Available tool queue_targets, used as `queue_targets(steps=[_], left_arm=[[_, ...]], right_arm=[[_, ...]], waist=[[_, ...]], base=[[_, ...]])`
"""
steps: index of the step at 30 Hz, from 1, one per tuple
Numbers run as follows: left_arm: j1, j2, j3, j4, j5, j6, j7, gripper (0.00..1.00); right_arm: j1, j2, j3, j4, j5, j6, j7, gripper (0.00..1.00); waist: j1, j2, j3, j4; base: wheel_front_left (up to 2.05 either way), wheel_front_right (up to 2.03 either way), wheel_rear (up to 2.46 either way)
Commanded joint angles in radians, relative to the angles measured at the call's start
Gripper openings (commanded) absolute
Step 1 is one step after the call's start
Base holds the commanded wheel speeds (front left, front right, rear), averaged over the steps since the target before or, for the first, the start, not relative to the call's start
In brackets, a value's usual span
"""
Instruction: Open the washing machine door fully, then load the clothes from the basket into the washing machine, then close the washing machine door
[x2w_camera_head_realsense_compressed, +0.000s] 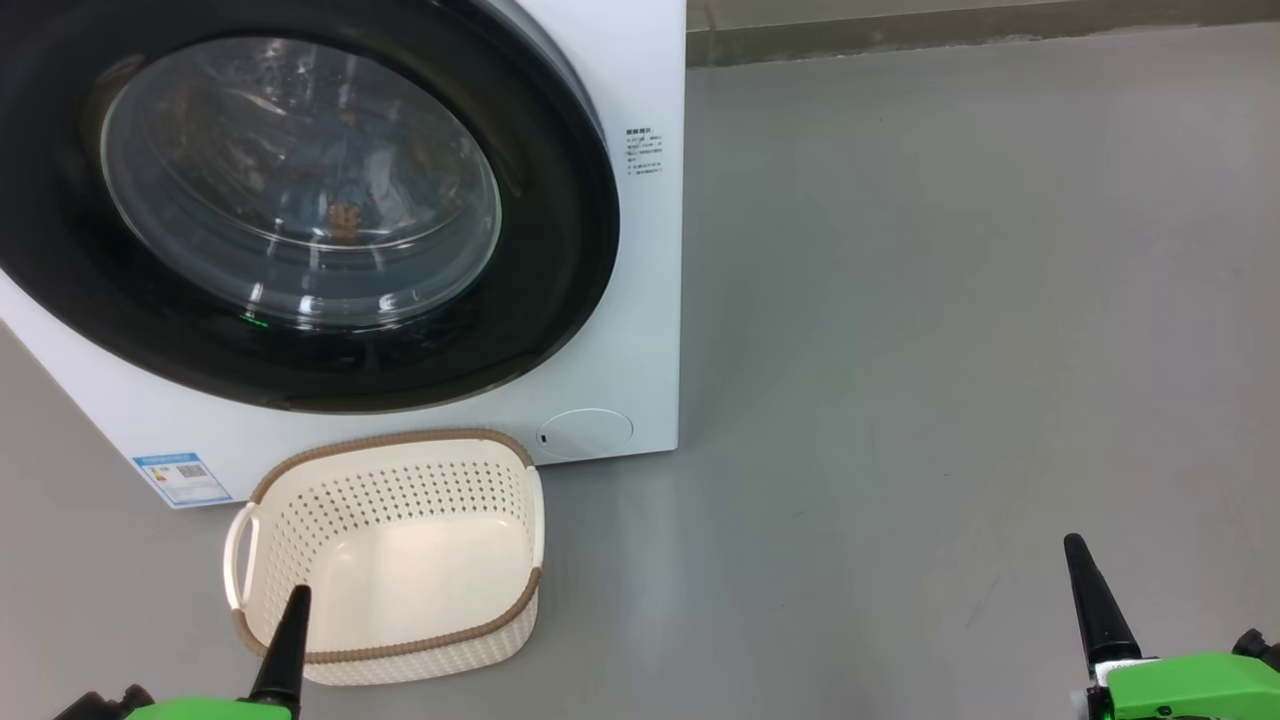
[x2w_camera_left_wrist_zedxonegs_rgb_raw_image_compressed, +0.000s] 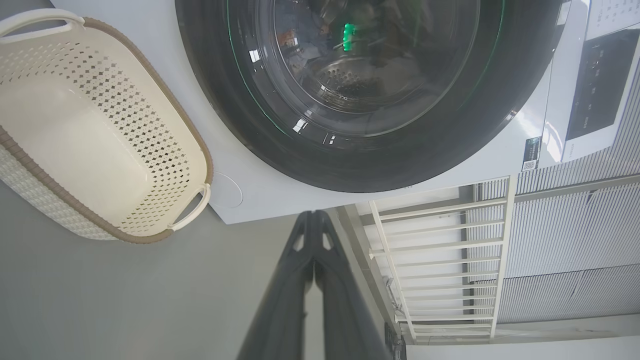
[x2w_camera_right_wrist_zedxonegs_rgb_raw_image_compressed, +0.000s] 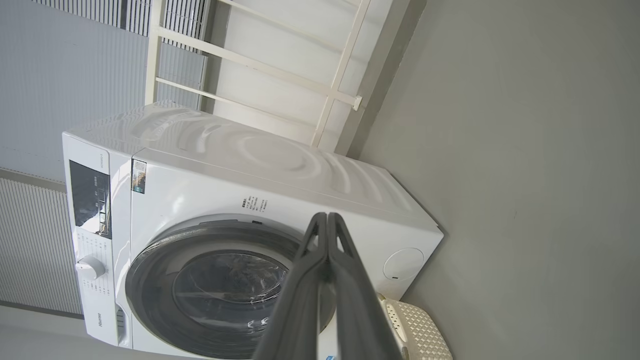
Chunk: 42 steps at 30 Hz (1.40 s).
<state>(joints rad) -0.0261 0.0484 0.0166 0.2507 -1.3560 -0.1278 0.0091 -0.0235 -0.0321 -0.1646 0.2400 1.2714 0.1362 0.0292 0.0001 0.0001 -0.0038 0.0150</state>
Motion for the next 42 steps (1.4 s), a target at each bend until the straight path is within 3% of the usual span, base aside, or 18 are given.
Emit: queue_targets(steps=[1, 27, 42], left_arm=[[-0.047, 0.019, 0.034, -0.017, -0.031, -0.002, 0.008, 0.0], [-0.08, 0.02, 0.072, -0.006, -0.274, -0.003, 0.084, 0.0], [-0.08, 0.017, 0.077, -0.006, -0.27, -0.003, 0.088, 0.0]], right_arm=[[-0.045, -0.013, 0.027, -0.02, 0.043, -0.004, 0.01, 0.0], [-0.084, -0.018, 0.051, 0.005, 0.337, -0.006, 0.084, 0.0], [-0.084, -0.018, 0.051, 0.005, 0.337, -0.006, 0.084, 0.0]], waist=[[0.0, -0.0001, 0.0, -0.001], [-0.0001, -0.0001, 0.007, -0.015], [-0.0001, -0.0001, 0.007, -0.015]], base=[[0.0, 0.0, 0.0], [0.0, 0.0, 0.0], [0.0, 0.0, 0.0]])
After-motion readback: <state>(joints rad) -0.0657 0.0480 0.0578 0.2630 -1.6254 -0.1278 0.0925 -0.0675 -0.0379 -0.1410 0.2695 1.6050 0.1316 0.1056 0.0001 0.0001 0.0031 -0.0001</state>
